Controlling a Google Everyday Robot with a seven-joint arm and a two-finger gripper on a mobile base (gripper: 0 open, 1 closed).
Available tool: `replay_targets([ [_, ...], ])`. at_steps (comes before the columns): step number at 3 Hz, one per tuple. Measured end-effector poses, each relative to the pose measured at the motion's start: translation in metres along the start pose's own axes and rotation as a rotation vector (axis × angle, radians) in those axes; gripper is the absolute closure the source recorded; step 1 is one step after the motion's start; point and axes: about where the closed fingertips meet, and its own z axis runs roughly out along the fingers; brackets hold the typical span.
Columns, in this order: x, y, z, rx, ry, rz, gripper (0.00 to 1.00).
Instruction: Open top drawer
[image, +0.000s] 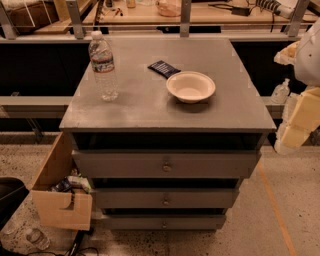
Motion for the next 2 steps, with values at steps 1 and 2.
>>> replay_targets([
  [1,0.000,0.000,0.000,0.000,0.000,0.000,0.00],
  [2,0.009,0.009,0.011,0.035,0.022,-0.044,0.00],
])
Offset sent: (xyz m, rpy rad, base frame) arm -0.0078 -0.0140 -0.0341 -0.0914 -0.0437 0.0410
